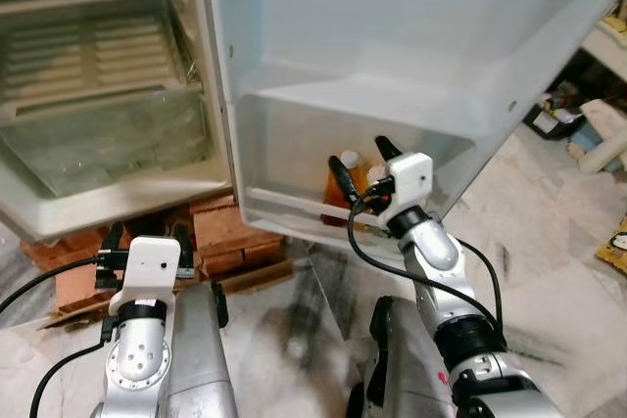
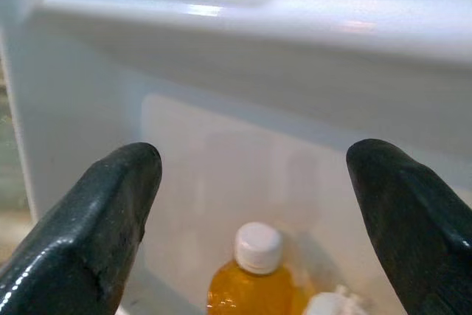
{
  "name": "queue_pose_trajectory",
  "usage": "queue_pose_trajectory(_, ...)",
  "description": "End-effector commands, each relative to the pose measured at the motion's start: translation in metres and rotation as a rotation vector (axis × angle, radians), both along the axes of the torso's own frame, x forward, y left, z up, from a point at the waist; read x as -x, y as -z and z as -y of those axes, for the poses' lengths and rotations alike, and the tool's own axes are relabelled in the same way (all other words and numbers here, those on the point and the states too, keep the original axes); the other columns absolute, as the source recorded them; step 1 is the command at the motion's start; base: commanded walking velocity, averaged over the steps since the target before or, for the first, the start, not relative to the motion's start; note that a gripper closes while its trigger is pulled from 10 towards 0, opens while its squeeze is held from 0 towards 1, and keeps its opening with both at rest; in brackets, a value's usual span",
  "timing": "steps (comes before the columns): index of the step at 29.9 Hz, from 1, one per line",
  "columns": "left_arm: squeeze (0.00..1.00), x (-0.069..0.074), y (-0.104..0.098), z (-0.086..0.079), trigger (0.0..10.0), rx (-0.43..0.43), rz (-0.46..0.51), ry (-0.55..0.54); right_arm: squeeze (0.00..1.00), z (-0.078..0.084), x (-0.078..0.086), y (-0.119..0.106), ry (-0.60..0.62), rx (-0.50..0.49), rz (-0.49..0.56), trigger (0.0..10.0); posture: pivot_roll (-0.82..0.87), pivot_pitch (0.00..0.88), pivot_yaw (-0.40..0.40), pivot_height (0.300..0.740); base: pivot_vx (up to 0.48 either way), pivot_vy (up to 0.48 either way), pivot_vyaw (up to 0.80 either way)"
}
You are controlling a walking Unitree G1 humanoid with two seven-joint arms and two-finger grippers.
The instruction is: Restocking fridge
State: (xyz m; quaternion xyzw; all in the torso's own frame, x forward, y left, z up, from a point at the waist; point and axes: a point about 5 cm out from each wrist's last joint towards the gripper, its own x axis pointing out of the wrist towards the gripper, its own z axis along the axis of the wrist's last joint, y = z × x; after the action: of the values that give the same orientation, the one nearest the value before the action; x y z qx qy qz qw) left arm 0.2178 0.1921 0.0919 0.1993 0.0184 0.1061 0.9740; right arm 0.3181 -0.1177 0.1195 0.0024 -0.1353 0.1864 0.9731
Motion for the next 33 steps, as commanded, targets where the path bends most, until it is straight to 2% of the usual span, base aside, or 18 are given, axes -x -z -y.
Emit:
queue_pose_trajectory(1,0.00,0.003,0.006,-0.001,10.0,0.009,-0.017,-0.002,0.00,0.009,0.005,0.002,0.063,-0.021,-0.024,10.0,0.14,0.000,-0.066,0.494,0.000,0.000,0.00)
queue_pose_trajectory(4,0.00,0.004,0.009,-0.001,10.0,0.010,-0.022,0.008,0.00,0.016,0.011,0.007,0.126,-0.048,-0.084,10.0,0.13,0.000,-0.062,0.494,0.000,0.000,0.00)
queue_pose_trajectory(8,0.00,0.000,0.008,-0.002,10.0,0.019,-0.007,0.009,0.00,0.020,0.024,0.007,0.138,-0.047,-0.073,10.0,0.12,0.000,-0.048,0.494,0.000,0.000,0.00)
queue_pose_trajectory(11,0.00,-0.004,0.004,-0.004,10.0,0.024,0.015,0.003,0.00,0.020,0.031,0.007,0.184,-0.062,-0.083,10.0,0.11,0.000,-0.040,0.519,0.000,0.000,0.00)
queue_pose_trajectory(16,0.00,-0.004,0.000,-0.006,10.0,0.024,0.024,0.007,0.00,0.020,0.039,0.013,0.192,-0.065,-0.128,10.0,0.11,0.000,-0.038,0.549,0.000,0.000,0.00)
queue_pose_trajectory(22,0.00,-0.008,0.004,0.001,10.0,0.031,0.030,0.021,0.00,0.020,0.035,0.019,0.226,-0.162,-0.209,10.0,0.10,0.000,-0.037,0.599,0.000,0.000,0.00)
queue_pose_trajectory(25,0.00,-0.017,-0.002,0.005,10.0,0.046,0.061,0.034,0.00,0.011,0.034,0.015,0.187,-0.126,-0.182,10.0,0.11,0.000,-0.040,0.619,0.000,0.000,0.00)
queue_pose_trajectory(33,0.00,-0.029,-0.004,0.006,10.0,0.031,0.083,0.063,0.00,0.013,0.023,0.010,0.204,-0.123,-0.180,10.0,0.11,0.000,-0.030,0.664,0.000,0.000,0.00)
